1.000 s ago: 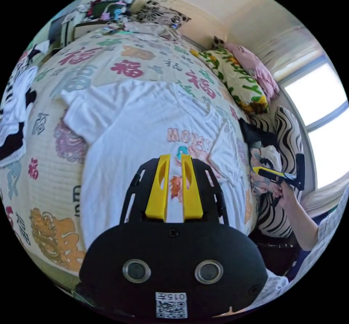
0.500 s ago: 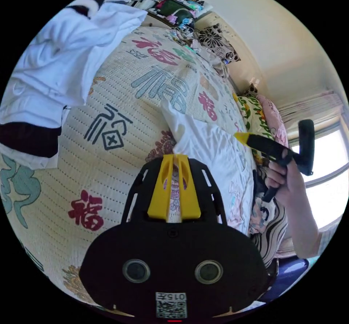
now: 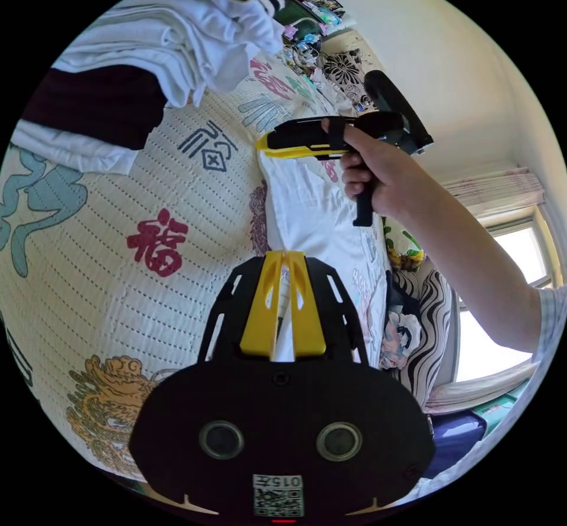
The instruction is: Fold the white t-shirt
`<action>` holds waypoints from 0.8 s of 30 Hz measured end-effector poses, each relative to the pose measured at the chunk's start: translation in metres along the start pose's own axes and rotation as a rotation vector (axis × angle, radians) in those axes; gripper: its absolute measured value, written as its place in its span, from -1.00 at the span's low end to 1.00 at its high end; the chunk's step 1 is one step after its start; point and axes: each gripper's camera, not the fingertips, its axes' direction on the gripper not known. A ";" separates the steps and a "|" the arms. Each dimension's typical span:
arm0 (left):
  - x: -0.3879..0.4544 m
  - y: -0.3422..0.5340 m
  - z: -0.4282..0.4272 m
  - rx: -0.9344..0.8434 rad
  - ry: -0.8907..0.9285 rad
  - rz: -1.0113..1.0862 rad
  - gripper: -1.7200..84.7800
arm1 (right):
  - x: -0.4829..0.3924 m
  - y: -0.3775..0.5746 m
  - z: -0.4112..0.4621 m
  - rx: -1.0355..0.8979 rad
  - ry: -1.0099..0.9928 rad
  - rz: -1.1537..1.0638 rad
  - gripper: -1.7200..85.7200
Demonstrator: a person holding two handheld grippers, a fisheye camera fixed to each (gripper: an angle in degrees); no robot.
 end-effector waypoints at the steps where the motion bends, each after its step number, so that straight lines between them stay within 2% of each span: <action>1: 0.001 -0.001 -0.003 0.009 -0.001 0.002 -0.97 | 0.002 0.000 -0.001 0.011 0.002 -0.016 -0.93; 3: 0.006 -0.003 -0.008 0.014 -0.010 0.025 -0.97 | 0.011 0.003 -0.008 0.040 -0.044 -0.001 -0.95; 6: 0.026 -0.007 -0.017 0.037 -0.037 0.092 -0.97 | 0.039 0.027 -0.040 0.187 -0.148 0.065 -0.97; 10: 0.076 -0.009 -0.022 0.045 -0.061 0.269 -0.97 | 0.093 0.106 -0.096 0.437 -0.256 0.170 -0.98; 13: 0.113 -0.001 -0.008 -0.005 -0.045 0.389 -0.97 | 0.130 0.180 -0.113 0.527 -0.281 0.280 -0.98; 19: 0.151 0.033 0.056 -0.185 -0.059 0.480 -0.96 | 0.184 0.289 -0.078 0.475 -0.257 0.484 -0.97; 24: 0.168 0.052 0.104 -0.361 -0.115 0.521 -0.94 | 0.203 0.328 -0.053 0.427 -0.265 0.517 -0.93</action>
